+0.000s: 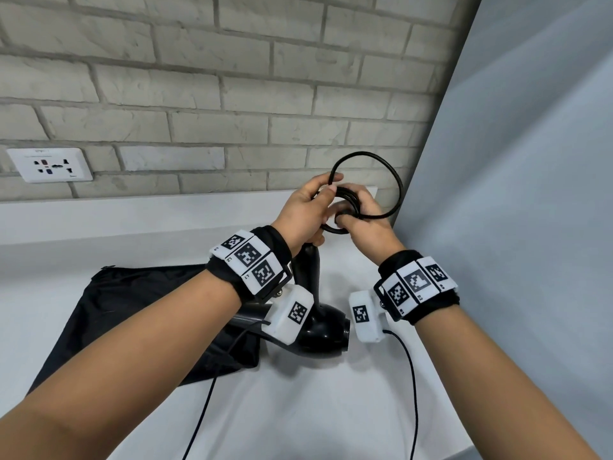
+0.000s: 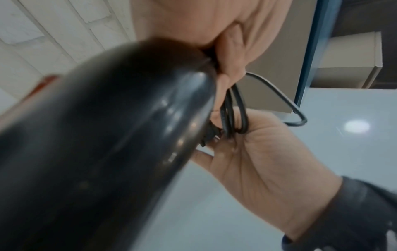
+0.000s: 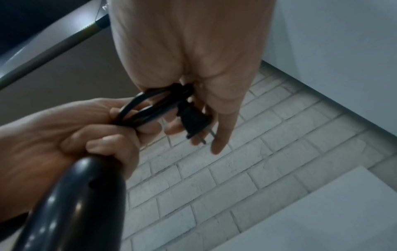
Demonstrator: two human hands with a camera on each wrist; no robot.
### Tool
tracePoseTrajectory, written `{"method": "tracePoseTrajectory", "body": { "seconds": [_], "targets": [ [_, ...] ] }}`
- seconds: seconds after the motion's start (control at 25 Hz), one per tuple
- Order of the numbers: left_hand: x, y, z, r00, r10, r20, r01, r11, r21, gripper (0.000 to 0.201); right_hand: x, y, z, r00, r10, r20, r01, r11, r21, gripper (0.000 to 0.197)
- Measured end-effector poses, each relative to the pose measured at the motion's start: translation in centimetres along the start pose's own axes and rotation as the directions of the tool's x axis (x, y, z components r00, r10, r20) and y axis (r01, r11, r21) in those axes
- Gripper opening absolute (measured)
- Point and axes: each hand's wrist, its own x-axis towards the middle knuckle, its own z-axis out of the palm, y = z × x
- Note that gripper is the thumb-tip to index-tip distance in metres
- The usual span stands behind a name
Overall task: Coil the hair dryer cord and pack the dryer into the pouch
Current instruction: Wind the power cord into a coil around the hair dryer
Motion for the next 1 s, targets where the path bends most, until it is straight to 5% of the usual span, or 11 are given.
{"method": "tracePoseTrajectory", "body": {
  "seconds": [0.12, 0.24, 0.36, 0.56, 0.68, 0.84, 1.0],
  "targets": [
    [0.1, 0.3, -0.3, 1.0, -0.004, 0.018, 0.005, 0.999, -0.035, 0.02, -0.9, 0.2, -0.7, 0.999, 0.028, 0.032, -0.025, 0.998, -0.064, 0.013],
    [0.3, 0.8, -1.2, 1.0, -0.008, 0.023, 0.01, 0.995, -0.094, 0.025, -1.6, 2.3, -2.6, 0.981, 0.112, 0.157, -0.068, 0.961, -0.266, 0.027],
    [0.7, 1.5, -2.3, 1.0, -0.024, 0.01, 0.025, 0.983, -0.184, 0.033, -2.7, 6.5, -5.2, 0.923, 0.354, 0.154, -0.185, 0.755, -0.629, 0.037],
    [0.3, 0.6, -1.8, 0.997, -0.076, -0.012, 0.073, 0.985, -0.158, 0.026, -3.1, 8.9, -5.7, 0.824, 0.542, 0.168, -0.27, 0.634, -0.725, 0.031],
    [0.2, 0.5, -1.1, 0.997, -0.076, 0.021, 0.078, 0.991, -0.112, 0.022, -2.8, 8.7, -5.1, 0.806, 0.574, 0.142, -0.352, 0.659, -0.665, 0.025],
    [0.3, 0.6, -1.1, 0.997, -0.072, 0.03, 0.074, 0.995, -0.066, 0.015, -1.7, 5.7, -4.4, 0.875, 0.462, 0.142, -0.262, 0.7, -0.664, 0.02],
    [0.1, 0.2, -1.0, 0.998, -0.052, 0.047, 0.052, 0.999, -0.004, 0.011, -0.9, 1.6, -2.9, 0.889, 0.286, 0.357, -0.208, 0.948, -0.242, 0.027]
  ]
}}
